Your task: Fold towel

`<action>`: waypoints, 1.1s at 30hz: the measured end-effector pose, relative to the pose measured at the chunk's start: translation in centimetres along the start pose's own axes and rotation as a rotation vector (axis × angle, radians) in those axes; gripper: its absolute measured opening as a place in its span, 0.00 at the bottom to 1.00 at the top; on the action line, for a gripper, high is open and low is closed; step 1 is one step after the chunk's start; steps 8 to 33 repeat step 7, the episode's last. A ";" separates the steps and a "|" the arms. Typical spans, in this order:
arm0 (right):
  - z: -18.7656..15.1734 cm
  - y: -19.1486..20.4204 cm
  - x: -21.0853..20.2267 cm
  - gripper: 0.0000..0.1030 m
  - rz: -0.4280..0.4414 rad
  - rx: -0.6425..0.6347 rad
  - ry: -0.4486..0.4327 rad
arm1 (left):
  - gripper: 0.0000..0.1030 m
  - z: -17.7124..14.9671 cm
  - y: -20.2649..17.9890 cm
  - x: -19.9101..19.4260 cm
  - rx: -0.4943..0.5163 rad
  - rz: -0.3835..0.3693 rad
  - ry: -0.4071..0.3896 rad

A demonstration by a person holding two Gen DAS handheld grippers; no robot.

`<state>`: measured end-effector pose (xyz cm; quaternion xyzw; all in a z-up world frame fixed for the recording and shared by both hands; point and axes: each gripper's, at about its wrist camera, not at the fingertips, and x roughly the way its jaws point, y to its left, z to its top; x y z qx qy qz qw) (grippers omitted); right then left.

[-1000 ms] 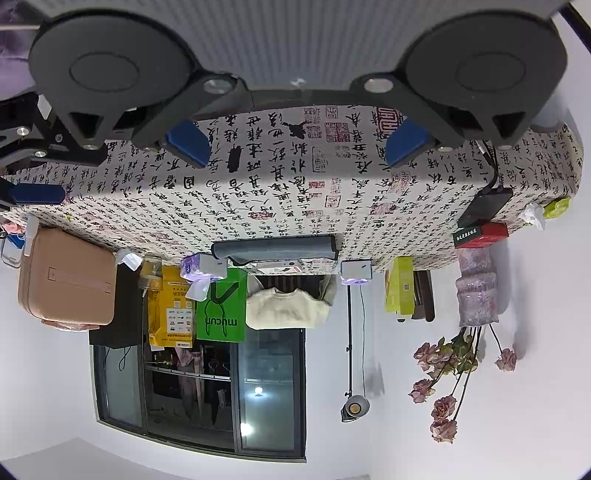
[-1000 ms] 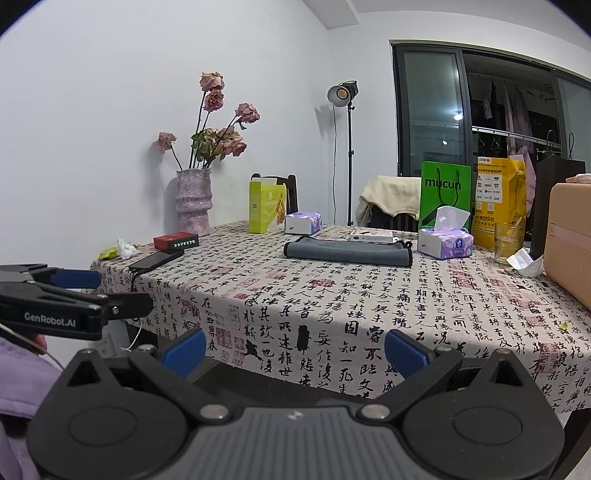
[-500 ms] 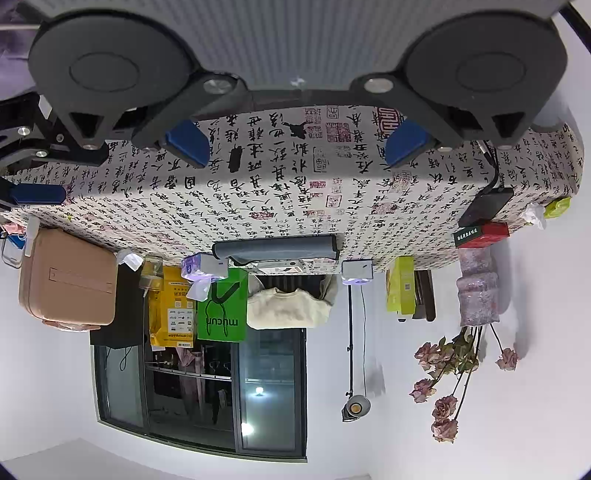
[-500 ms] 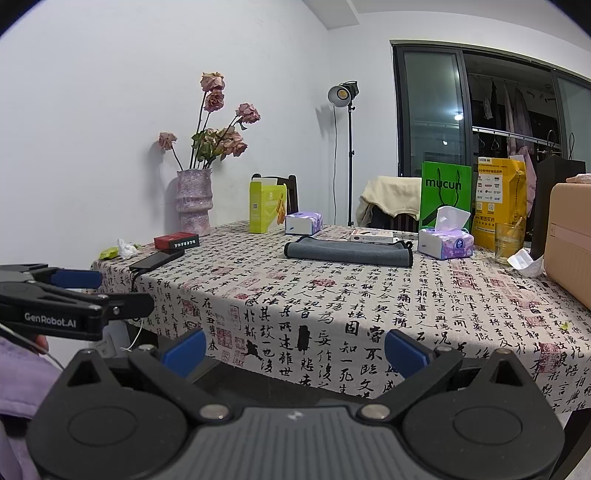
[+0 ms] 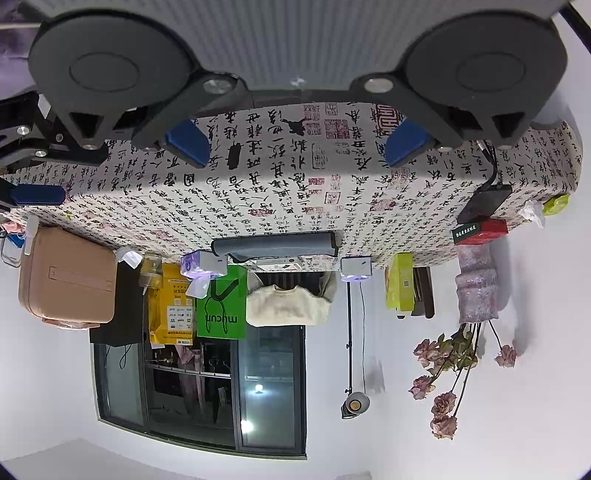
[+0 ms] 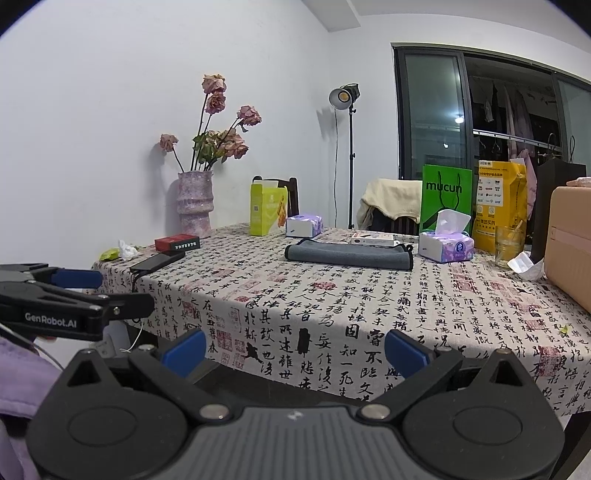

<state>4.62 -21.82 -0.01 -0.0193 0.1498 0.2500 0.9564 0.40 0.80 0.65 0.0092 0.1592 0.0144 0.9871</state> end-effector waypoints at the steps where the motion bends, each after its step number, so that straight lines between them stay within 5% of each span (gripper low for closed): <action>1: 0.0 0.0 0.0 1.00 0.000 -0.001 -0.001 | 1.00 0.0 0.0 0.0 0.000 -0.001 -0.001; 33: 0.0 0.0 0.1 1.00 0.002 -0.005 -0.005 | 1.00 -0.1 0.0 -0.2 0.009 -0.005 -0.011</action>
